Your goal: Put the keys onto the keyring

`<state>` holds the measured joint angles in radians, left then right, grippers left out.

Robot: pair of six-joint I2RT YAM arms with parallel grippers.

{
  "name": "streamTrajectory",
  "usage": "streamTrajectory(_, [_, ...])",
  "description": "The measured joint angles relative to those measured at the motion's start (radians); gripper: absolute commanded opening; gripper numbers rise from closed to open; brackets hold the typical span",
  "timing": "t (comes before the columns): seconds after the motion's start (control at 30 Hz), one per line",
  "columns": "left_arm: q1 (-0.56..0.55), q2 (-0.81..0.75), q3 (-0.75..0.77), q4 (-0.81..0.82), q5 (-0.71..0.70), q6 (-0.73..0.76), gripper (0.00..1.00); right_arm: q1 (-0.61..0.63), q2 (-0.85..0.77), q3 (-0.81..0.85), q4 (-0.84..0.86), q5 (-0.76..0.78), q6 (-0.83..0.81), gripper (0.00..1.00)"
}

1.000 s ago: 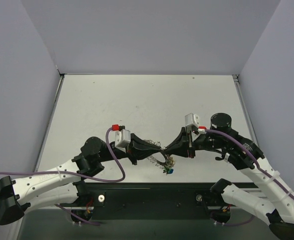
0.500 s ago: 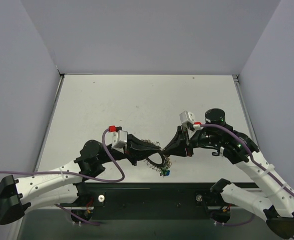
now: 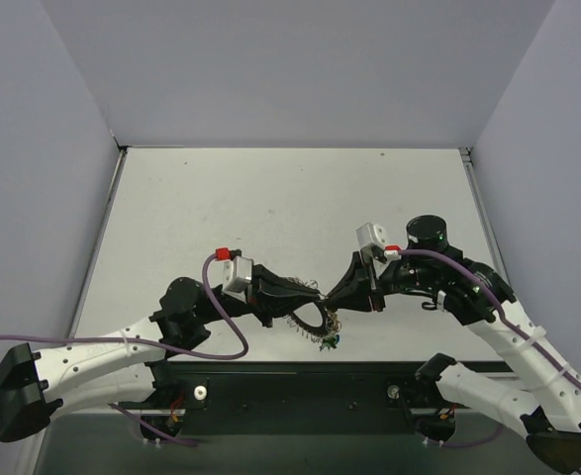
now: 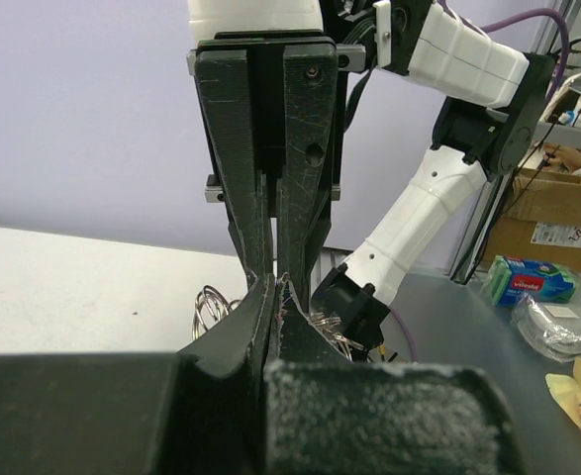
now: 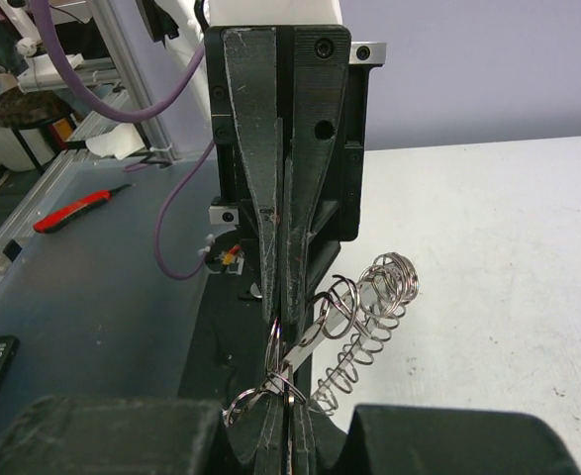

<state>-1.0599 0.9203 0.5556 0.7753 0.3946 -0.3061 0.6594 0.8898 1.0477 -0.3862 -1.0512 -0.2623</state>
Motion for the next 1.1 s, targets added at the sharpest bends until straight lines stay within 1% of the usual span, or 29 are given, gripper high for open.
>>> streamTrajectory(0.03, [0.0, 0.0, 0.0, 0.001, -0.004, -0.001, 0.0, 0.0, -0.003, 0.0, -0.001, 0.002, -0.001, 0.07])
streamTrajectory(0.07, [0.0, 0.0, 0.0, 0.004, -0.007, -0.001, 0.0, 0.0, -0.008, 0.0, -0.001, 0.008, -0.001, 0.13])
streamTrajectory(0.1, [0.0, 0.0, 0.0, 0.007, -0.012, -0.001, 0.0, 0.0, -0.015, 0.0, -0.001, 0.016, -0.002, 0.25])
streamTrajectory(0.2, [0.0, 0.0, 0.0, 0.016, -0.029, 0.001, 0.0, 0.0, -0.04, 0.0, -0.009, 0.04, -0.003, 0.4])
streamTrajectory(0.3, [0.001, -0.005, 0.0, 0.027, -0.048, 0.003, 0.0, 0.0, -0.08, 0.0, -0.03, 0.074, -0.008, 0.44])
streamTrajectory(0.4, [0.001, -0.013, 0.0, 0.03, -0.058, 0.003, 0.0, 0.0, -0.117, 0.0, -0.039, 0.105, -0.011, 0.44])
streamTrajectory(0.53, [0.001, -0.02, 0.0, 0.029, -0.06, 0.003, 0.0, 0.0, -0.142, 0.0, -0.036, 0.12, -0.011, 0.41])
streamTrajectory(0.67, [0.001, -0.021, 0.0, 0.029, -0.059, 0.003, 0.0, 0.0, -0.137, 0.0, -0.013, 0.139, 0.009, 0.38])
streamTrajectory(0.9, [0.001, -0.02, 0.0, 0.029, -0.049, 0.002, 0.0, 0.0, -0.11, 0.001, 0.043, 0.166, 0.05, 0.37])
streamTrajectory(1.1, [0.001, -0.02, 0.0, 0.029, -0.043, 0.001, 0.0, 0.0, -0.09, 0.001, 0.093, 0.168, 0.08, 0.33])
